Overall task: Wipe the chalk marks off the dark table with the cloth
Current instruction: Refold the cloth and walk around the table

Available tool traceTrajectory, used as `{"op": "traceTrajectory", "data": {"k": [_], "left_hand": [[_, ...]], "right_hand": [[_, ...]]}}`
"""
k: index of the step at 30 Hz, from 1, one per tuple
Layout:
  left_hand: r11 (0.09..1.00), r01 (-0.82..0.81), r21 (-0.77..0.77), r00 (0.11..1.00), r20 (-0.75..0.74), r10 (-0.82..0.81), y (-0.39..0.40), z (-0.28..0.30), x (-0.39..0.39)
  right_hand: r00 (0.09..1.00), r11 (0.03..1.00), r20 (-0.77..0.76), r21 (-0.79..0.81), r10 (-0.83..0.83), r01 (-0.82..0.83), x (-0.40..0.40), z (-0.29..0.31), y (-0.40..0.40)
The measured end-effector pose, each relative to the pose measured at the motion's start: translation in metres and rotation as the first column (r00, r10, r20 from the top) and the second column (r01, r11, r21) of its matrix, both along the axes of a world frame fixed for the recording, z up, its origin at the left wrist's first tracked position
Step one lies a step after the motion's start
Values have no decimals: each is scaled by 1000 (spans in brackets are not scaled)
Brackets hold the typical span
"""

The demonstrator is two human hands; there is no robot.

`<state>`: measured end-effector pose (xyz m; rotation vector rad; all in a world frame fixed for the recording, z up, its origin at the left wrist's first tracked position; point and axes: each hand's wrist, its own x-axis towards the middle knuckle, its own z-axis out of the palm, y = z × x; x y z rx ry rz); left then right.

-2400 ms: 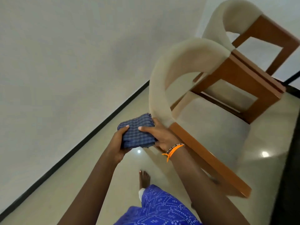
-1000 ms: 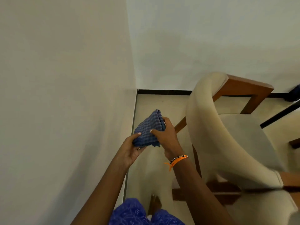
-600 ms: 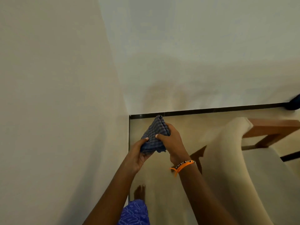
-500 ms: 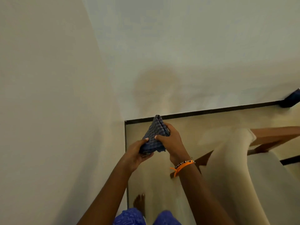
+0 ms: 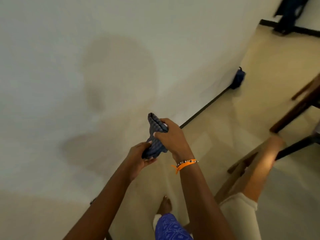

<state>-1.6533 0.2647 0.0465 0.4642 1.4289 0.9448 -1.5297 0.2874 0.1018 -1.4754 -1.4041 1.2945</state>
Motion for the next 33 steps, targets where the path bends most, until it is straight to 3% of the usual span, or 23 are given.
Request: {"op": "traceTrajectory", "data": {"k": [5, 10, 15, 20, 23, 27, 31, 33], "left_hand": [[961, 271, 54, 962, 18, -273, 118, 9, 68], [813, 582, 7, 812, 44, -581, 207, -5, 148], [687, 727, 12, 677, 157, -719, 296, -23, 241], [530, 848, 5, 521, 179, -835, 388, -19, 338], [392, 919, 29, 383, 166, -909, 432, -9, 399], [166, 983, 72, 153, 160, -975, 466, -6, 493], [8, 996, 94, 0, 85, -996, 475, -18, 583], [-34, 995, 98, -40, 57, -998, 476, -24, 626]], "right_hand": [[969, 961, 35, -123, -245, 247, 86, -8, 87], [859, 841, 82, -179, -505, 511, 169, -31, 138], [721, 685, 122, -237, -682, 688, 252, -58, 198], [567, 530, 109, -247, -816, 811, 328, -55, 263], [440, 421, 55, -206, -896, 883, 372, -42, 287], [176, 180, -36, -167, -984, 969, 437, -41, 301], [-7, -2, -42, -135, -999, 991, 502, -57, 303], [-51, -47, -27, -127, -998, 991, 536, -64, 303]]}}
